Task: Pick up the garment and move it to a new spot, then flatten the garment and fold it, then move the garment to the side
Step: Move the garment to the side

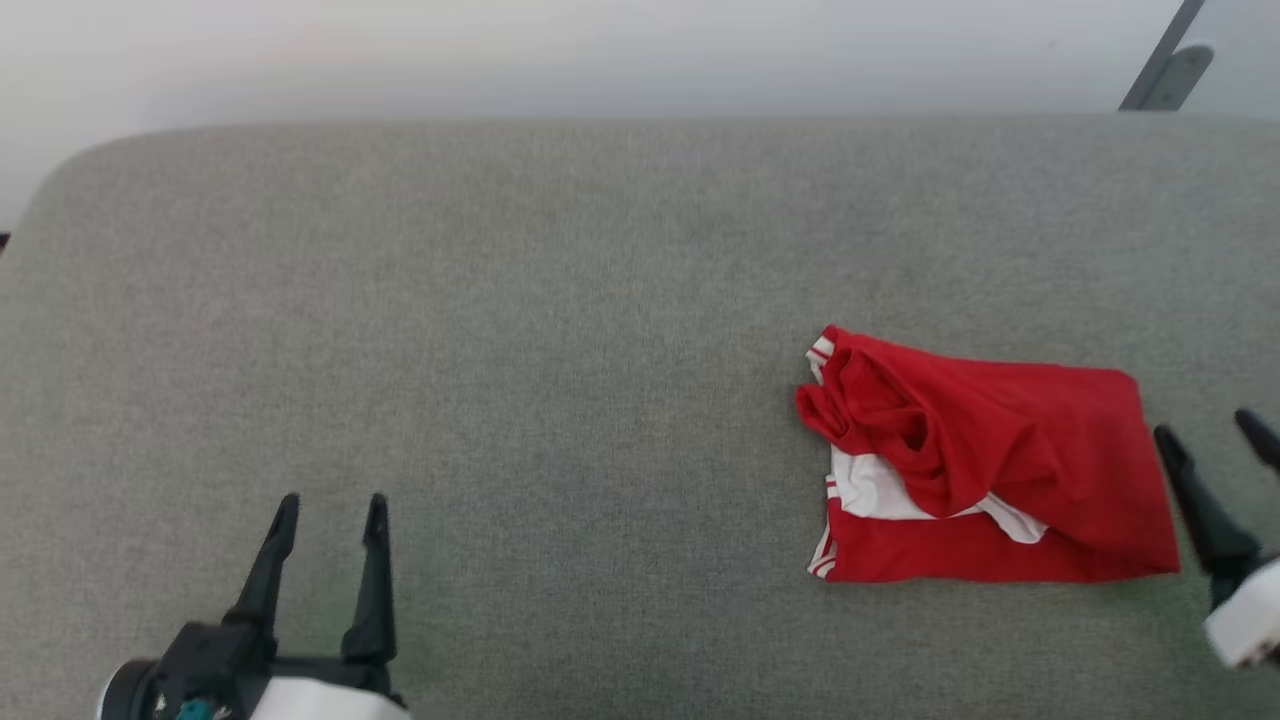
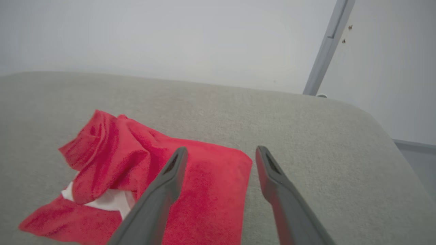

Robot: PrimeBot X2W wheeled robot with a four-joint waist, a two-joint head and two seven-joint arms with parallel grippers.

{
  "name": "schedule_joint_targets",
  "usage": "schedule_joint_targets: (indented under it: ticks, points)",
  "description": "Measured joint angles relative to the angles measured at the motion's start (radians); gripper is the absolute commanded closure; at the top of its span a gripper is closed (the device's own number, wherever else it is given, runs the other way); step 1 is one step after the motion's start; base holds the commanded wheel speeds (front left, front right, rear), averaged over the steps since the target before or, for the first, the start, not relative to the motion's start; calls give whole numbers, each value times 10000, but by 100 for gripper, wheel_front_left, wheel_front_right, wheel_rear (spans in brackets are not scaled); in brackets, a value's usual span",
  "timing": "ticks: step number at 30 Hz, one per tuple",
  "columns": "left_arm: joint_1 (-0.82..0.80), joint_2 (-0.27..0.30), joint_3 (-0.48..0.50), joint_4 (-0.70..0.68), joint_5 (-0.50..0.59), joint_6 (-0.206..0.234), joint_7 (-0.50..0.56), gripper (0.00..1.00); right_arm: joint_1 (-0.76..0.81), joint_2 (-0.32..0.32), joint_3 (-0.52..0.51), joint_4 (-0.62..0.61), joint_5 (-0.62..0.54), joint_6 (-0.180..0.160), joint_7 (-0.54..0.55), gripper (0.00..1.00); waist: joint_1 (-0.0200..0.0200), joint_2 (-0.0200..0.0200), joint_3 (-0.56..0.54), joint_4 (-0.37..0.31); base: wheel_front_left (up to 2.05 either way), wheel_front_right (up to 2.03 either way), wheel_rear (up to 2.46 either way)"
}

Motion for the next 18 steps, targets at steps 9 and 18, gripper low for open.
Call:
schedule_joint_targets:
  ticks: [9, 18]
  points:
    - [-1391, -54, -773, 330, 84, 0, 0, 0, -1520, -1730, 729, 451, 1369, 0, 4320, 0, 0, 0, 1030, 280, 0, 0, 0]
    - [-2278, -84, -1220, 449, 73, 0, 0, 0, -2034, -2259, 882, 272, 2548, 0, 7097, 0, 0, 0, 1984, 616, 0, 0, 0]
